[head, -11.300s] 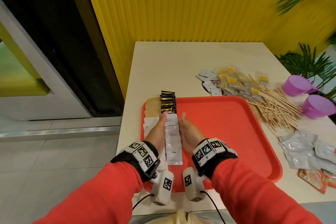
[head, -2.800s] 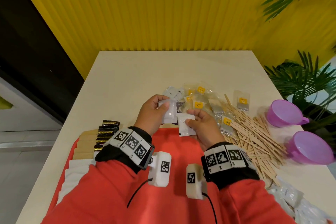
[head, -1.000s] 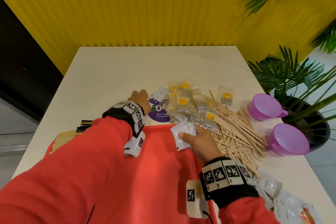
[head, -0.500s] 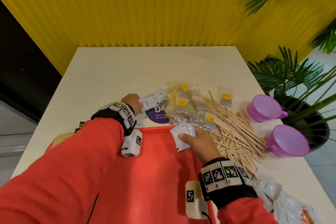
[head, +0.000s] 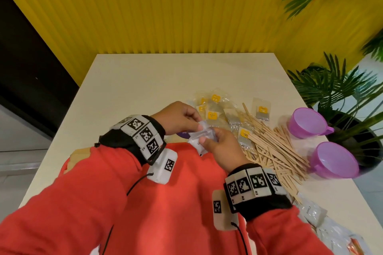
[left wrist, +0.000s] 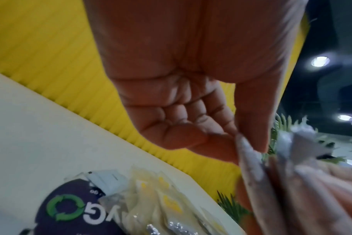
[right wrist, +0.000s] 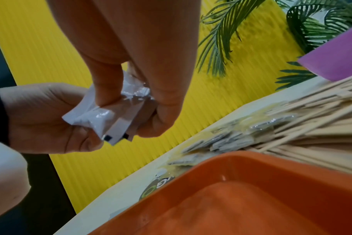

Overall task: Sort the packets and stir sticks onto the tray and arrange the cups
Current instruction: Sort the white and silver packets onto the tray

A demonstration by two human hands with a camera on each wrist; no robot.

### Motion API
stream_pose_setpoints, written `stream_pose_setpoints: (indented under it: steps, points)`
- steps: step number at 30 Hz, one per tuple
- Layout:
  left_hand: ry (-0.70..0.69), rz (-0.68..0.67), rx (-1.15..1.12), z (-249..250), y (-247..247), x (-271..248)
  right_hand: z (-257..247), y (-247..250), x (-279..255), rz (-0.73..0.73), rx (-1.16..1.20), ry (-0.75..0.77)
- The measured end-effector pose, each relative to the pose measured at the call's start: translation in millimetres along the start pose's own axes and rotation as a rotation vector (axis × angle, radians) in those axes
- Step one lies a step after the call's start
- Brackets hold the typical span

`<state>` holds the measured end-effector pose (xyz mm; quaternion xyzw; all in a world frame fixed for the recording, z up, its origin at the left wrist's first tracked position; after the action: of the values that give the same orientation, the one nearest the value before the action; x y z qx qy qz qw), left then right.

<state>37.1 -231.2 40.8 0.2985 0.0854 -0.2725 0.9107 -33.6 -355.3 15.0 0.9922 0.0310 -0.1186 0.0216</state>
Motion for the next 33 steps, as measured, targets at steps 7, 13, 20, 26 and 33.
stream_pose_setpoints:
  steps: [7,13,20,26,33]
  points:
    - [0.492,0.285,0.474,-62.6,20.4,5.2,20.5,8.9,-7.3,0.109,0.073,-0.047]
    - [0.635,0.217,0.561,-83.3,10.2,8.6,32.6,10.0,-7.4,0.166,0.083,-0.041]
    - [0.402,0.388,0.162,-67.5,19.1,21.3,33.1,11.6,-8.2,0.103,0.122,-0.06]
    - [0.172,0.315,-0.108,-34.9,26.4,21.5,24.3,18.1,-6.5,0.114,0.117,-0.029]
    - [0.015,-0.029,-0.141,-0.5,-1.5,17.5,15.6,17.9,3.0,0.141,0.226,-0.003]
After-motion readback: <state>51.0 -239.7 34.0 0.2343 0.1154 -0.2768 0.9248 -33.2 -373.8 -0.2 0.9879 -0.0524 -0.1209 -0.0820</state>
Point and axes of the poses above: each hand's wrist, its own x-axis towards the middle knuckle, its own y-axis out of the back of the hand, z = x × y, the point moved 4 cm from there along x, towards the middle knuckle, and after that the axes turned 6 degrees about x, right-handed, at the moved point
